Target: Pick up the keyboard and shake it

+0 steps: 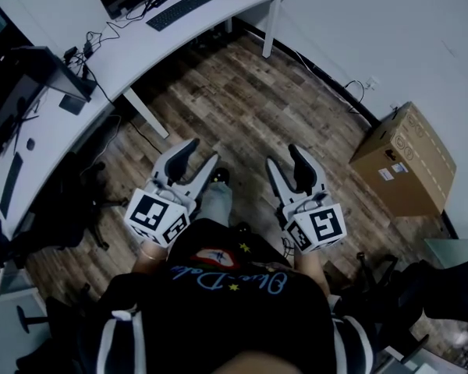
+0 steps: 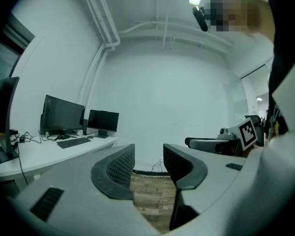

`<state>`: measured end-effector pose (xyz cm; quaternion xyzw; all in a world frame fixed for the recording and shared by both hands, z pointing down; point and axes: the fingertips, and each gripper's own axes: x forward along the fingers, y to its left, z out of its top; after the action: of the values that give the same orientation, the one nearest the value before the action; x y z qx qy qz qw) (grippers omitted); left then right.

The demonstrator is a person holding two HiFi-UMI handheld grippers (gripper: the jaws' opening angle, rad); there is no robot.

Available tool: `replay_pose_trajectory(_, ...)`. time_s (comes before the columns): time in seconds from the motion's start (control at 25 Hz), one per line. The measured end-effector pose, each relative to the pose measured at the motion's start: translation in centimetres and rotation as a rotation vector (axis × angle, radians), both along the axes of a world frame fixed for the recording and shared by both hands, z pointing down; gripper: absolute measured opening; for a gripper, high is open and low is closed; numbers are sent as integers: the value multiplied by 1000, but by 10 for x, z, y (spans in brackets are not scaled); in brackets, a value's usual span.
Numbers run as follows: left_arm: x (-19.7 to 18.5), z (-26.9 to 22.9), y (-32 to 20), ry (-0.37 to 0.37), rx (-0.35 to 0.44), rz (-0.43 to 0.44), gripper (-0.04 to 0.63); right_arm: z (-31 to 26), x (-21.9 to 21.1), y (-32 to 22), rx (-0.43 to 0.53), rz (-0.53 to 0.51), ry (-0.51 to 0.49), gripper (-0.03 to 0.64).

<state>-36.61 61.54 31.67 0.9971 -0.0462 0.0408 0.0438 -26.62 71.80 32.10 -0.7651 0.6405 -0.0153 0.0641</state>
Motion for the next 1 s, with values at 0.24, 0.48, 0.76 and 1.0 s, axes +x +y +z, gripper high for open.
replay_pose_trajectory(0.24,15,4,-21,28,-41,4,158,-1,14,-18,-11,-8,23,181)
replay_pose_trajectory(0.48,45,3,-63,62,-51,-2,158,-9,43,-56,-21,-13,52,184)
replay_pose_trajectory(0.76,79,13,-127,77,-67,-12,159,-8,78,-118,-41,-28,71,184)
replay_pose_trajectory(1.0,111,20,-193,82,-71,-20,158,-9,110,-181,-65,-41,77,186)
